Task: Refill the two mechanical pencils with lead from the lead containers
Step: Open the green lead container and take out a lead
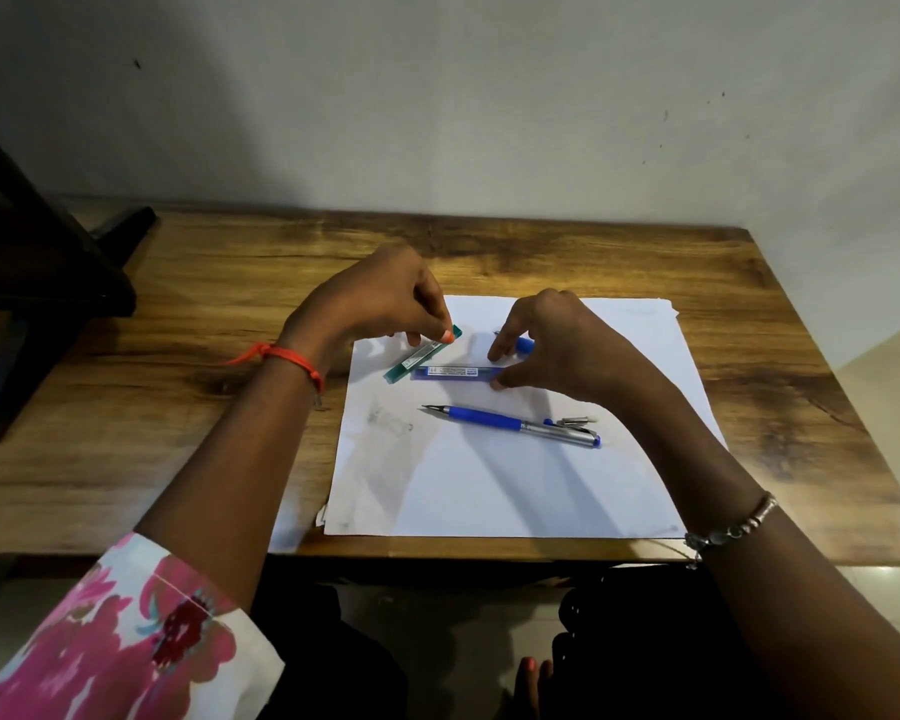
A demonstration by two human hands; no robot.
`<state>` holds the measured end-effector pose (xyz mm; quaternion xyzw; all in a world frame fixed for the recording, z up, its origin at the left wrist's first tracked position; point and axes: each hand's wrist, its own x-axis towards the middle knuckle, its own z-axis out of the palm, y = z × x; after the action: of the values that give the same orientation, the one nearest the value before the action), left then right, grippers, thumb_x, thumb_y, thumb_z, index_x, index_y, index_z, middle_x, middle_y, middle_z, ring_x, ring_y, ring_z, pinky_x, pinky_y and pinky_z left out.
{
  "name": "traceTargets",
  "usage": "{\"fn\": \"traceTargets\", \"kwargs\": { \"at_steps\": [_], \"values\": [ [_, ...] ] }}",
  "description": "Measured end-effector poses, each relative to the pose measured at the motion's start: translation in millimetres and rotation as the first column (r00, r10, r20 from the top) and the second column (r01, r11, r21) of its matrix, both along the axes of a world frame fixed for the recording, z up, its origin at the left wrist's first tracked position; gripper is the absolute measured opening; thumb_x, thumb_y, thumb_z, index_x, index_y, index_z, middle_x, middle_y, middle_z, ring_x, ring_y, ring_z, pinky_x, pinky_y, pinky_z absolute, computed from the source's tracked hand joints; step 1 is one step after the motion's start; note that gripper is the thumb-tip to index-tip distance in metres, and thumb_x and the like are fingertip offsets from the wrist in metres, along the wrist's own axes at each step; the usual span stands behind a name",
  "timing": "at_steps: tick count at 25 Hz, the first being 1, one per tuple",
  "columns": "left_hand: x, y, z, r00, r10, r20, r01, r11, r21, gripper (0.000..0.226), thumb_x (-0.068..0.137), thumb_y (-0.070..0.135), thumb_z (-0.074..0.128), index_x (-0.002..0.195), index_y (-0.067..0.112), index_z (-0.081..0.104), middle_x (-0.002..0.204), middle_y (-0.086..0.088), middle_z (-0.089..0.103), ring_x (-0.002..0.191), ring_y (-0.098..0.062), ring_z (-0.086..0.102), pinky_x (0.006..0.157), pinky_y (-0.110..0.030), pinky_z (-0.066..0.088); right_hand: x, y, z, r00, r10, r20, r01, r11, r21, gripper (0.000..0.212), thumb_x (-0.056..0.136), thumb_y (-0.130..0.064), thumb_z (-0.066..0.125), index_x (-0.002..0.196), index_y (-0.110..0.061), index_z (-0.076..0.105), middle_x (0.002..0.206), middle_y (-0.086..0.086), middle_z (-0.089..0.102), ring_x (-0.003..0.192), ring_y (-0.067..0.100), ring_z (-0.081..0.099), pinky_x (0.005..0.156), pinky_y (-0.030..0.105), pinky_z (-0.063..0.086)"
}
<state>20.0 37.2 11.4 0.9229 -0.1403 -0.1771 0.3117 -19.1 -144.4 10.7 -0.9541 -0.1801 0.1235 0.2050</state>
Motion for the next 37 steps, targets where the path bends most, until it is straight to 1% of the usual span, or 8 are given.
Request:
{"fn": "traceTargets", "kwargs": {
  "at_steps": [3, 9, 18, 21, 25, 31, 34, 37],
  "values": [
    [0, -2, 0, 1.000, -0.001, -0.007, 0.002, 1.000, 0.017, 0.010, 0.073, 0.014, 0.075, 0.083, 0.012, 0.075, 0.077, -0.006, 0.072, 0.044, 0.005, 0.055, 0.037, -0.007, 0.036, 0, 0, 0, 1.000, 0.002, 0.013, -0.001, 1.000, -0.004, 0.029, 0.071, -0.019, 0.078, 0.097, -0.009, 0.072, 0.101, 0.010, 0.067, 0.082, 0.012, 0.050, 0.063, 0.019, 0.038],
    [2, -3, 0, 1.000, 0.006, 0.014, -0.006, 0.999, 0.052, 0.011, 0.073, 0.016, 0.076, 0.083, 0.013, 0.075, 0.076, -0.003, 0.071, 0.044, 0.005, 0.055, 0.040, -0.008, 0.038, 2, -2, -1, 1.000, -0.012, 0.006, 0.012, 1.000, -0.010, 0.030, 0.071, -0.022, 0.078, 0.098, -0.011, 0.072, 0.104, 0.009, 0.066, 0.085, 0.012, 0.046, 0.060, 0.021, 0.036],
    [2, -8, -8, 0.992, 0.104, 0.075, -0.118, 0.968, 0.220, 0.026, 0.064, 0.032, 0.082, 0.074, 0.010, 0.073, 0.070, -0.006, 0.070, 0.065, -0.021, 0.065, 0.068, -0.035, 0.053, 4, -5, -2, 0.998, -0.061, 0.022, 0.060, 0.998, 0.021, 0.032, 0.074, -0.033, 0.074, 0.097, -0.012, 0.073, 0.106, 0.007, 0.066, 0.092, 0.012, 0.041, 0.071, 0.026, 0.035],
    [0, -11, -5, 0.996, 0.073, 0.056, -0.082, 0.979, 0.186, 0.020, 0.068, 0.027, 0.080, 0.077, 0.010, 0.074, 0.073, -0.004, 0.070, 0.066, -0.015, 0.062, 0.061, -0.031, 0.050, 5, -4, -4, 0.996, -0.088, 0.030, 0.087, 0.996, 0.037, 0.029, 0.076, -0.033, 0.071, 0.095, -0.011, 0.073, 0.104, 0.007, 0.066, 0.092, 0.013, 0.043, 0.072, 0.027, 0.038],
    [-1, -10, 7, 0.997, 0.080, -0.009, -0.080, 0.997, -0.005, 0.009, 0.071, 0.022, 0.076, 0.074, 0.015, 0.072, 0.073, -0.001, 0.069, 0.056, -0.002, 0.060, 0.048, -0.013, 0.045, 5, -7, -1, 0.986, -0.127, 0.113, 0.098, 0.968, 0.230, 0.019, 0.079, -0.020, 0.071, 0.092, -0.006, 0.073, 0.091, 0.010, 0.071, 0.065, 0.005, 0.049, 0.062, 0.006, 0.037],
    [-4, -10, 18, 0.988, 0.055, -0.146, -0.105, 0.927, -0.361, 0.005, 0.072, 0.011, 0.075, 0.071, 0.014, 0.070, 0.057, 0.007, 0.068, 0.054, 0.000, 0.059, 0.055, -0.014, 0.049, 4, -10, 8, 0.960, -0.205, -0.191, 0.279, 0.745, 0.605, 0.009, 0.083, -0.008, 0.065, 0.086, -0.004, 0.072, 0.072, 0.004, 0.069, 0.054, 0.000, 0.055, 0.052, 0.012, 0.042],
    [-9, -12, 24, 0.977, 0.044, -0.207, -0.137, 0.879, -0.457, 0.006, 0.073, 0.009, 0.073, 0.076, 0.011, 0.069, 0.057, 0.006, 0.069, 0.056, -0.005, 0.063, 0.060, -0.018, 0.055, 4, -12, 12, 0.947, -0.189, -0.259, 0.319, 0.630, 0.707, 0.012, 0.084, -0.011, 0.064, 0.076, -0.006, 0.072, 0.069, 0.006, 0.068, 0.058, 0.012, 0.053, 0.052, 0.020, 0.042],
    [-17, -14, 32, 0.955, -0.008, -0.297, -0.171, 0.802, -0.573, 0.014, 0.068, 0.020, 0.069, 0.080, 0.012, 0.069, 0.067, 0.000, 0.072, 0.062, -0.016, 0.070, 0.060, -0.024, 0.057, 3, -13, 16, 0.934, -0.197, -0.299, 0.356, 0.427, 0.831, 0.015, 0.084, -0.008, 0.062, 0.071, -0.004, 0.070, 0.060, 0.004, 0.065, 0.054, 0.017, 0.050, 0.050, 0.024, 0.040]
  ]
}}
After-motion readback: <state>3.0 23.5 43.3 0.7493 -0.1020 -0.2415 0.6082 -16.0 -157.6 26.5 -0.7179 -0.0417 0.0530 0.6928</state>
